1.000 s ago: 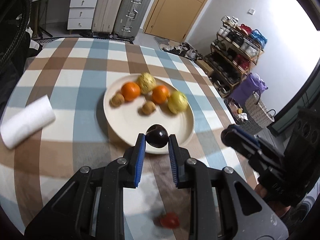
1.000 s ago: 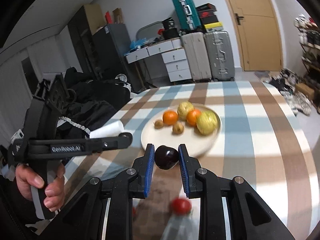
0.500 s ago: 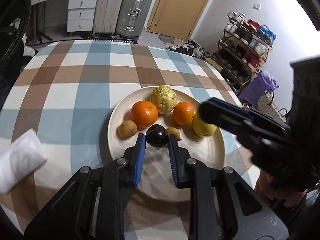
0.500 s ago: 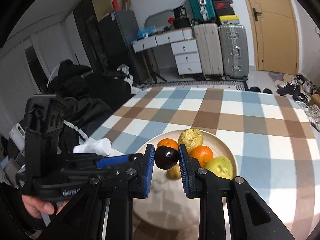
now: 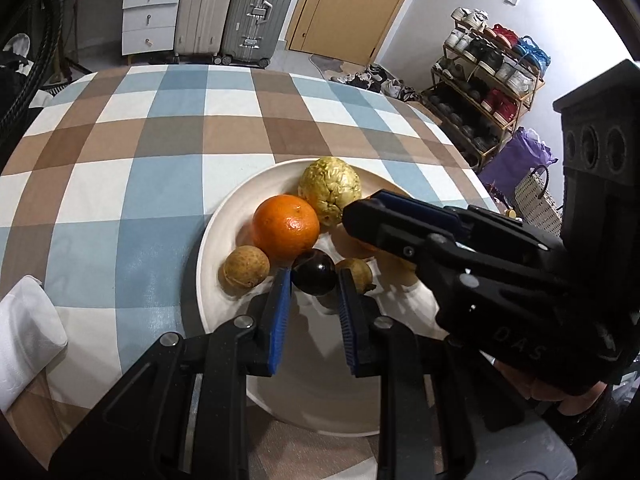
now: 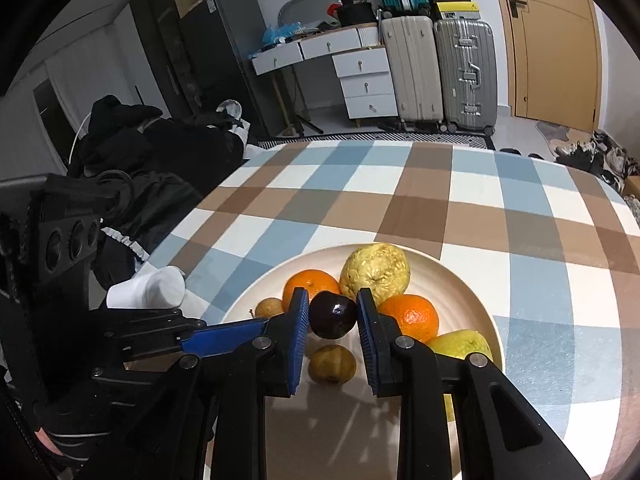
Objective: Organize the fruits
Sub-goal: 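Carry both plums onto the cream plate and open both tools, then withdraw both tools from the plate toward the two red tomatoes, then grasp the larger red tomato with the left tool, then grasp the smaller red tomato with the right tool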
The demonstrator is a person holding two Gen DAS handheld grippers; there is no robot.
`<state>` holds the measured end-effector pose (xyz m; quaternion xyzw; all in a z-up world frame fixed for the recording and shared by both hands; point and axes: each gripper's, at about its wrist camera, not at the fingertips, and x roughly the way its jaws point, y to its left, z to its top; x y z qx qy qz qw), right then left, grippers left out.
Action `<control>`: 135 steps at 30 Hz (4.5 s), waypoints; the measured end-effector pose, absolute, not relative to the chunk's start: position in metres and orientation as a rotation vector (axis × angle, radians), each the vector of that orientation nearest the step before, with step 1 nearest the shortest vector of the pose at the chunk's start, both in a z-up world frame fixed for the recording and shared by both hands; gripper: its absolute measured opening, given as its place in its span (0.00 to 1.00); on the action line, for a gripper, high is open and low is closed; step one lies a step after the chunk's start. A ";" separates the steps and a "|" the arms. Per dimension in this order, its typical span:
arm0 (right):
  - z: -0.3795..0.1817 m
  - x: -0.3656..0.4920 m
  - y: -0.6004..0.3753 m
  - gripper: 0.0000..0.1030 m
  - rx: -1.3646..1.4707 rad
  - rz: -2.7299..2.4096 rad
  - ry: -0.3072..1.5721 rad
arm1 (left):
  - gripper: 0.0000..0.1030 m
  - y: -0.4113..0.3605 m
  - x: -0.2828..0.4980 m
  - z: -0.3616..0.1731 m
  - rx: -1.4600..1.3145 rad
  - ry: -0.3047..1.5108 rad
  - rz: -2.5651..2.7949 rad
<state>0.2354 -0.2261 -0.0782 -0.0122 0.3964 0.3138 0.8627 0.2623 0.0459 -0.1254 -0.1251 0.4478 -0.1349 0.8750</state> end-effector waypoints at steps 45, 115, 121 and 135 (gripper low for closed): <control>0.022 0.036 -0.319 0.99 0.008 0.470 0.501 | 0.83 0.027 0.090 -0.025 -0.169 0.748 -0.120; -0.088 -0.047 -0.350 1.00 0.160 0.348 0.729 | 0.29 -0.012 0.024 -0.117 -0.032 0.904 -0.353; -0.091 -0.043 -0.349 1.00 0.158 0.333 0.742 | 0.29 -0.002 0.022 -0.104 -0.052 0.877 -0.353; -0.097 -0.003 -0.331 1.00 0.142 0.382 0.812 | 0.29 0.037 0.029 -0.094 -0.128 0.843 -0.319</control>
